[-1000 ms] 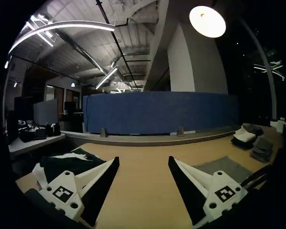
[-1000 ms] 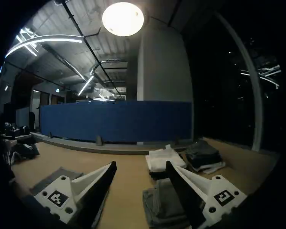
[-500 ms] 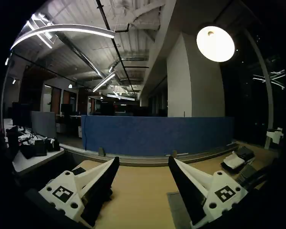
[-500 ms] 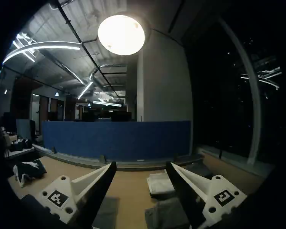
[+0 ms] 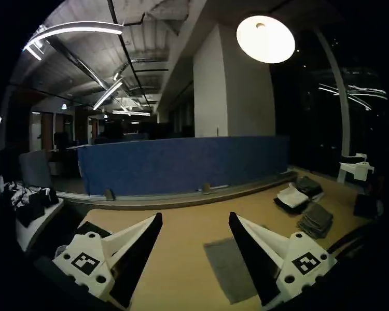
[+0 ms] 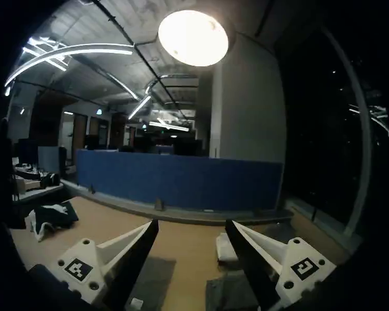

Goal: Fold towel

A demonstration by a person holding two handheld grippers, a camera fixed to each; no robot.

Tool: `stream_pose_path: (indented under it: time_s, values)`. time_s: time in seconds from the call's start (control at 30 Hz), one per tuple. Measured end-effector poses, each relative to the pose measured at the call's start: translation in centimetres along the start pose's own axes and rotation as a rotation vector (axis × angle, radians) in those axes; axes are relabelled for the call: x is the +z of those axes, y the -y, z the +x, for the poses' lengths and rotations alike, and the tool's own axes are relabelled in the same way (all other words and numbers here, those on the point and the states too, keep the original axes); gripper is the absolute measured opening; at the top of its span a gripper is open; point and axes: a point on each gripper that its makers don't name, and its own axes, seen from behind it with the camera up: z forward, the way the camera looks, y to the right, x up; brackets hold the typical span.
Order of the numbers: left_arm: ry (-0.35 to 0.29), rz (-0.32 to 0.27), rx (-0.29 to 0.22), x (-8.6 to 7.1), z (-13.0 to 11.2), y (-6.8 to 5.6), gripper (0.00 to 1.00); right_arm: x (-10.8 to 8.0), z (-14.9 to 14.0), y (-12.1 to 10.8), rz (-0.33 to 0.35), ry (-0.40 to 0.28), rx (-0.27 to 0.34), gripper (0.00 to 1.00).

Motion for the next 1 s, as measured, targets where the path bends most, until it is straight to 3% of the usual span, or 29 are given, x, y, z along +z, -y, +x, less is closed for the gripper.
stream_pose_path:
  time_s: [0.2, 0.3, 0.7, 1.0]
  values:
    - [0.152, -0.160, 0.037, -0.4, -3.4, -3.4, 0.95, -0.6, -2.8, 3.8, 0.194, 0.174, -0.035, 1.00]
    - [0.222, -0.223, 0.049, -0.6, -4.9, -4.7, 0.95, -0.9, -4.1, 4.7, 0.257, 0.253, -0.040, 1.00]
    - [0.272, -0.267, 0.053, -0.7, -6.6, -6.6, 0.95, -0.8, -5.6, 5.3, 0.296, 0.307, -0.057, 1.00]
    - [0.310, -0.282, 0.086, 0.0, -10.1, -7.8, 0.95, -0.7, -8.1, 5.8, 0.300, 0.341, -0.076, 1.00]
